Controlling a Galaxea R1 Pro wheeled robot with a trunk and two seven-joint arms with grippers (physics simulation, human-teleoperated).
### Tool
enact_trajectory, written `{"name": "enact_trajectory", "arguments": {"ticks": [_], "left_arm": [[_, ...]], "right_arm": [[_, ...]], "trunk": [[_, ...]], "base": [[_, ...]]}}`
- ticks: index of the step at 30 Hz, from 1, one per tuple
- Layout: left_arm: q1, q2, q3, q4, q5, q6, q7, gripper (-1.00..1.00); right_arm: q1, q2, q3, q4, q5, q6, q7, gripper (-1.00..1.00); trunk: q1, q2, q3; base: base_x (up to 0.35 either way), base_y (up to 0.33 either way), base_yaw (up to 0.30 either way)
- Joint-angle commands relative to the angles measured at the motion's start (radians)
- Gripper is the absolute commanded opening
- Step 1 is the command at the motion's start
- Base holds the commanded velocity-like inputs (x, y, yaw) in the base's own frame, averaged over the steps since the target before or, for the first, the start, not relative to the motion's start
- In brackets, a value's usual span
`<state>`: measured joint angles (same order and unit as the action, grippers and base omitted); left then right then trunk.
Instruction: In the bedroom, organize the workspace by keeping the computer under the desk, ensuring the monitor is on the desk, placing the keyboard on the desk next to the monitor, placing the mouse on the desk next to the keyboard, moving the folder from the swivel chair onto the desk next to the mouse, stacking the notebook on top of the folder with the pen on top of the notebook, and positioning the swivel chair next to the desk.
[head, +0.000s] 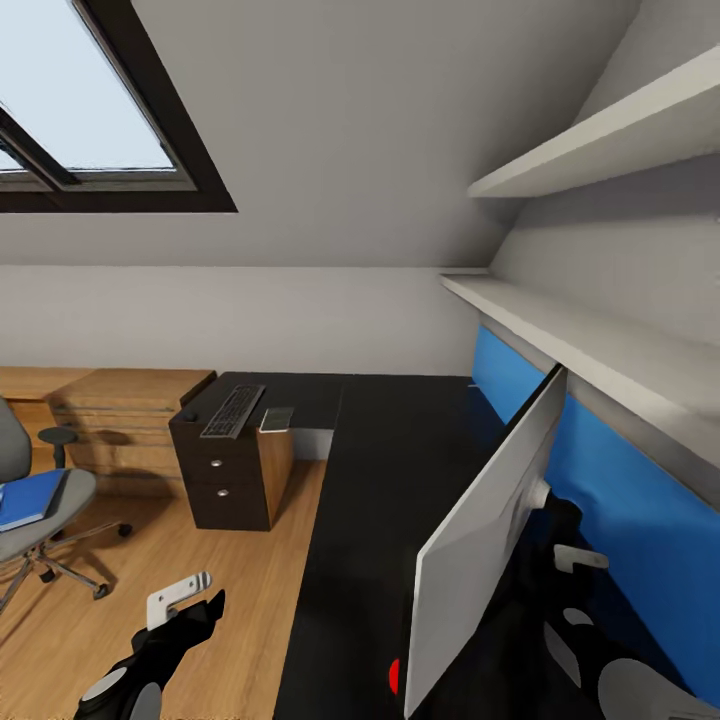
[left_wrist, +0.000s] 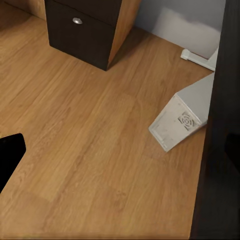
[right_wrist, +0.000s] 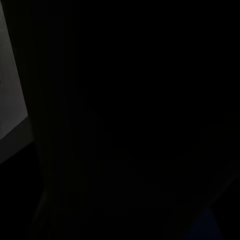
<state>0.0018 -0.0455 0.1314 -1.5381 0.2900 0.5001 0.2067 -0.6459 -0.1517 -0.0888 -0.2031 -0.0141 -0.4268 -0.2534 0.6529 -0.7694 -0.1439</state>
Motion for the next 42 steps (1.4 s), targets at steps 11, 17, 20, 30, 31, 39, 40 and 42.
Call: {"name": "enact_trajectory", "arguments": {"ticks": [11, 17, 20, 30, 31, 39, 40, 42], "left_arm": [[0.000, -0.001, 0.000, -0.002, 0.011, 0.003, 0.007, 1.00], [0.000, -0.001, 0.000, -0.002, 0.011, 0.003, 0.007, 1.00], [0.000, -0.001, 0.000, -0.002, 0.011, 0.003, 0.007, 1.00], [0.000, -0.001, 0.000, -0.002, 0.011, 0.003, 0.007, 1.00], [0.000, -0.001, 0.000, -0.002, 0.011, 0.003, 0.007, 1.00], [0.000, -0.001, 0.000, -0.002, 0.011, 0.004, 0.007, 1.00], [0.000, -0.001, 0.000, -0.002, 0.011, 0.004, 0.007, 1.00], [0.000, -0.001, 0.000, -0.002, 0.011, 0.004, 0.007, 1.00]], "right_arm": [[0.000, 0.000, 0.021, 0.002, -0.014, -0.006, 0.000, -1.00], [0.000, -0.002, 0.021, 0.002, -0.014, -0.006, 0.000, -1.00], [0.000, -0.001, 0.021, 0.002, -0.014, -0.006, 0.000, -1.00], [0.000, -0.001, 0.021, 0.002, -0.014, -0.006, 0.000, -1.00], [0.000, -0.001, 0.021, 0.002, -0.014, -0.006, 0.000, -1.00], [0.000, -0.001, 0.022, 0.004, -0.013, -0.006, 0.000, -1.00], [0.000, -0.001, 0.022, 0.004, -0.013, -0.006, 0.000, -1.00], [0.000, -0.001, 0.021, 0.004, -0.013, -0.006, 0.000, -1.00]], "trunk": [[0.000, -0.001, -0.002], [0.000, -0.001, -0.002], [0.000, -0.001, -0.002], [0.000, -0.001, -0.002], [0.000, -0.001, -0.002], [0.000, -0.001, -0.002], [0.000, -0.001, -0.002], [0.000, -0.001, -0.002]], "base": [[0.034, -0.065, 0.000], [0.096, -0.086, 0.000], [0.167, -0.153, 0.000], [0.147, -0.037, 0.000], [0.052, -0.006, 0.000], [0.013, -0.001, 0.000], [0.001, 0.000, 0.000], [0.001, 0.000, 0.000]]}}
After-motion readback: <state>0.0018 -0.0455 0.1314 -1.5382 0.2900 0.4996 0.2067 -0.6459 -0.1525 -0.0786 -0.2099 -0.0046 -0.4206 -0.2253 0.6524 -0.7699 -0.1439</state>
